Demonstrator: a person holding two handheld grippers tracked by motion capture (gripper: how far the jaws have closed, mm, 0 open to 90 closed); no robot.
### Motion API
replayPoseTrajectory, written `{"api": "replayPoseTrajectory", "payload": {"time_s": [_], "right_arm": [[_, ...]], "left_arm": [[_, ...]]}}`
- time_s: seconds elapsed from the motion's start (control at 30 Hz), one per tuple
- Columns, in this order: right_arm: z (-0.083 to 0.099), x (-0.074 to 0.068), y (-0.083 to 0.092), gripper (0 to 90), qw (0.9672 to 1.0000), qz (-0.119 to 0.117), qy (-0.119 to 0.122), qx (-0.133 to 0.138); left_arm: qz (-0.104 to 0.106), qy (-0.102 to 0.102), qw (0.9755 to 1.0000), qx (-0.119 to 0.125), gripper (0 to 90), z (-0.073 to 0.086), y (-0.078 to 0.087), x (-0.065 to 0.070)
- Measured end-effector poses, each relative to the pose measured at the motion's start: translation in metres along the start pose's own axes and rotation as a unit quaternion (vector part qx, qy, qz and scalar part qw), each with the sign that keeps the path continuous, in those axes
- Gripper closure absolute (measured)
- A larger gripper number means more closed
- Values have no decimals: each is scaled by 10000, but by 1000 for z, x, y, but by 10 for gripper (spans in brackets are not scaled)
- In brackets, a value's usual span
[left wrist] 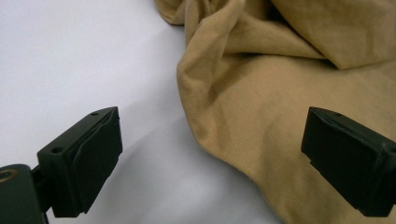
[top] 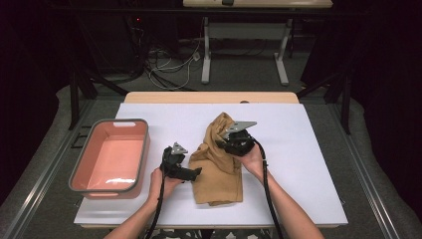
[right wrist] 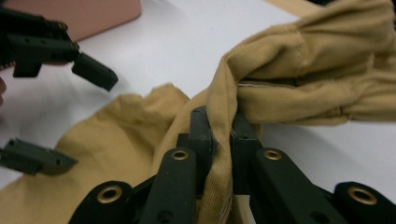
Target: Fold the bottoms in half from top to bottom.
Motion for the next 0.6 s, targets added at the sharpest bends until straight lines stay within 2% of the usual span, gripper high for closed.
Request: {"api": "replayPoseTrajectory", "payload": {"time_s": [0.2,0.23,0.43,0.53,0.6], "right_arm": [[17,7,-3,830,9993,79,-131,-343],[18,7,-4,830,9991,110,-139,-388],[22,8,-11,815,9977,202,-190,-611],[20,9,-11,761,9970,319,-242,-667],[19,10,-9,690,9959,416,-383,-713]], "left_arm": [[10,-32,10000,-33,73,-1,-2,2],[13,10,10000,-28,74,-2,-2,2],[-43,-66,10000,-17,95,-4,-1,-1],[-92,-34,9999,23,106,-7,1,-4],[-108,-34,9999,57,117,-10,1,-5]]}}
Point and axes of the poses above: each handheld gripper's, and its own axes: y roughly backward along the jaws, z roughly out of its underside, x roughly to its right, the point moved 1 cm from there along -y, roughly forward along the jaws, and after that the axes turned 13 degrees about -y, right-handed, at the moved point
